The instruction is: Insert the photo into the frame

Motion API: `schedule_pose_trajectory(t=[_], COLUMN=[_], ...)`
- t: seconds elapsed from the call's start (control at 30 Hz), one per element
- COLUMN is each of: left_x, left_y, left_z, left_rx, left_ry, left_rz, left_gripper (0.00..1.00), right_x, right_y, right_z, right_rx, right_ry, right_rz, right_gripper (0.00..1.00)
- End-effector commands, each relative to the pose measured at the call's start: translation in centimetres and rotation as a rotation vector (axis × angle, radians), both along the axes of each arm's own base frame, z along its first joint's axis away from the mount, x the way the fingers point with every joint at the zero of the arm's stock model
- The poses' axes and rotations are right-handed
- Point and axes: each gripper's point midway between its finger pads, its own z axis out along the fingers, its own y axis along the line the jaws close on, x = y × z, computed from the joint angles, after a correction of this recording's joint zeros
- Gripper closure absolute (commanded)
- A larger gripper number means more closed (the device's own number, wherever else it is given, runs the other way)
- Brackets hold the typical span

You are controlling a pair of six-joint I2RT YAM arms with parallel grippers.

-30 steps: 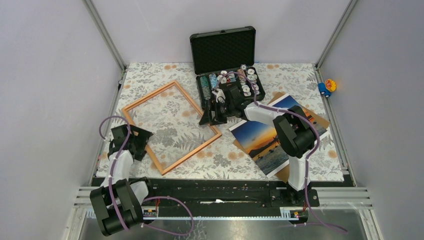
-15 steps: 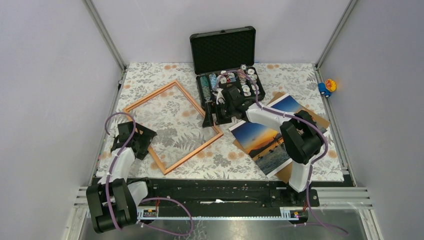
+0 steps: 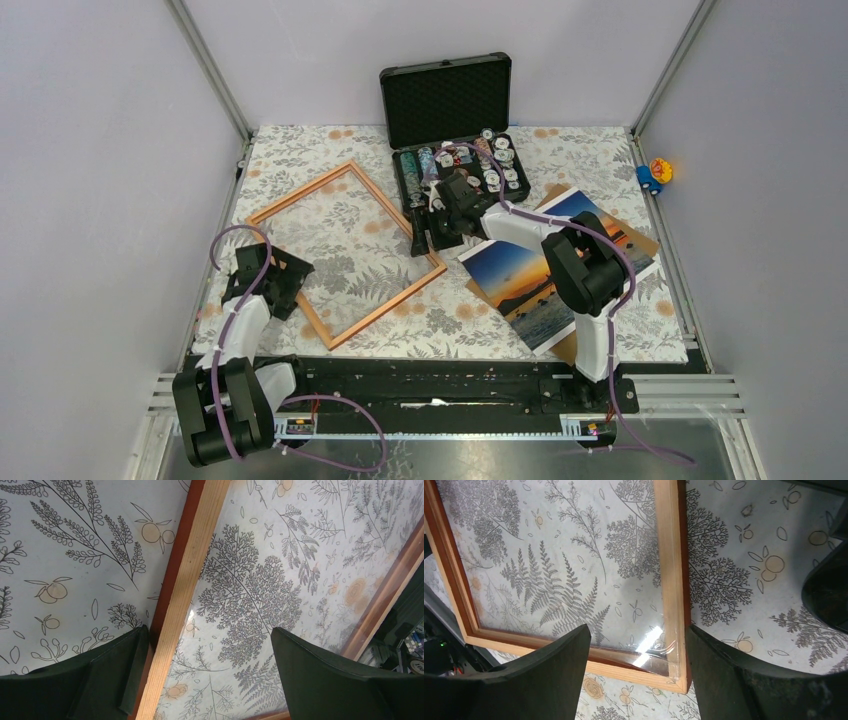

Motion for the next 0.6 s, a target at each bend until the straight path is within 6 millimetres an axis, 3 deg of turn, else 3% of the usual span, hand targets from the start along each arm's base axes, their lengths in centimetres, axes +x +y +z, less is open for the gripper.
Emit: schedule_pose_trajectory(t=[0.0,0.23,0.57], left_x=[0.8,0.9,1.2], left_y=[-1.1,-1.3,-1.7], left_z=[1.2,1.2,1.2], left_rx=[-0.046,-0.058,-0.066], left_ry=[-0.044,-0.047,-0.053], left_rz=[-0.029,-0.033,-0.074], left_gripper=[0.01,0.01,0.01], right_x=[0.2,-1.2,-2.6], right_y=[1.3,1.9,3.1], right_z=[1.1,2.7,2.8], right_rx=[0.063,0.137,0.216], right_ry=[0.001,0.028,0.108], right_rz=[0.029,0.055,0.104], right_gripper=[0.24,0.25,0.25])
